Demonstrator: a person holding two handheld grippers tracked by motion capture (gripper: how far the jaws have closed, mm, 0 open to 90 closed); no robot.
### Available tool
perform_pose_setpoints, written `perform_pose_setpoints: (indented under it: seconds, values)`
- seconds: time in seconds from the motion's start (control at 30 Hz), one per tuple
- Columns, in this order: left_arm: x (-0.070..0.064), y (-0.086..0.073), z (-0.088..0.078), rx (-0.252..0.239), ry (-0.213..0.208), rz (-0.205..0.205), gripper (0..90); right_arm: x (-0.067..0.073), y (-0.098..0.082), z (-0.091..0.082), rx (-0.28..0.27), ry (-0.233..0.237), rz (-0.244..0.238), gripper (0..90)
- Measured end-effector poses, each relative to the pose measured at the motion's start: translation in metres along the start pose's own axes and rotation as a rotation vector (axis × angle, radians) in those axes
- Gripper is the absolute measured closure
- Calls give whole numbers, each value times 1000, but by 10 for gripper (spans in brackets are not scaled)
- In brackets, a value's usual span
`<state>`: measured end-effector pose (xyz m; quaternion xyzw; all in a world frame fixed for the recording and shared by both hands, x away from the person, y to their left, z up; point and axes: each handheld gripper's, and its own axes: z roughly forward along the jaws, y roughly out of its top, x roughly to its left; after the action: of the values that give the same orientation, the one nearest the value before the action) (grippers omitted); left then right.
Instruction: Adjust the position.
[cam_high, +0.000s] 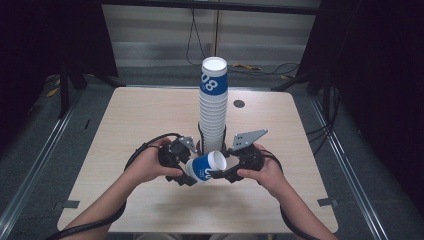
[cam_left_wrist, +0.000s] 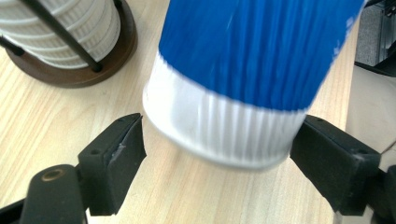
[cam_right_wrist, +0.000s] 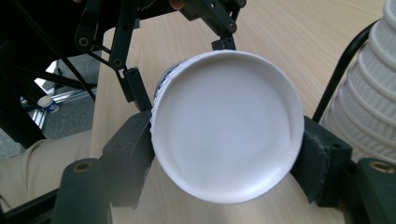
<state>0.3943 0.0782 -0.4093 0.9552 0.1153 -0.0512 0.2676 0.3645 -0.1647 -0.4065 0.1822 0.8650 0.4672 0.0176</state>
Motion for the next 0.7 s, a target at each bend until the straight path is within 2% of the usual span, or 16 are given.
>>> perform_pose_setpoints:
  seconds: [0.07, 0.2, 0.23, 0.27, 0.3, 0.33, 0.4, 0.53, 0.57, 0.63, 0.7]
  values:
    - [-1, -2, 0, -20, 0, -24, 177, -1, -1, -1, -2, 1, 3, 281]
    - [1, -6, 0, -32, 1, -15, 176, -1, -2, -4, -5, -15, 5, 281]
    - [0, -7, -1, -37, -1, -34, 176, -1, -3, -5, -7, -13, 9, 281]
    - [1, -7, -1, -34, -2, -15, 176, -2, -3, -5, -11, -11, 10, 281]
    - [1, -7, -1, -34, -2, -15, 176, -2, -3, -5, -11, -11, 10, 281]
    - [1, -9, -2, -51, 2, -29, 176, -2, -5, -7, -10, -21, 16, 281]
    - [2, -12, -3, -52, 6, -25, 176, -3, -6, -9, -14, -21, 23, 281]
    - [3, -15, -2, -57, 6, -41, 176, -4, -7, -11, -18, -29, 23, 281]
    - [4, -17, -2, -51, 2, -29, 175, -4, -7, -11, -19, -29, 23, 280]
    - [4, -20, 0, -76, 3, -57, 175, -4, -7, -12, -24, -33, 24, 281]
    - [4, -22, 2, -83, 8, -58, 174, -5, -7, -13, -26, -32, 28, 281]
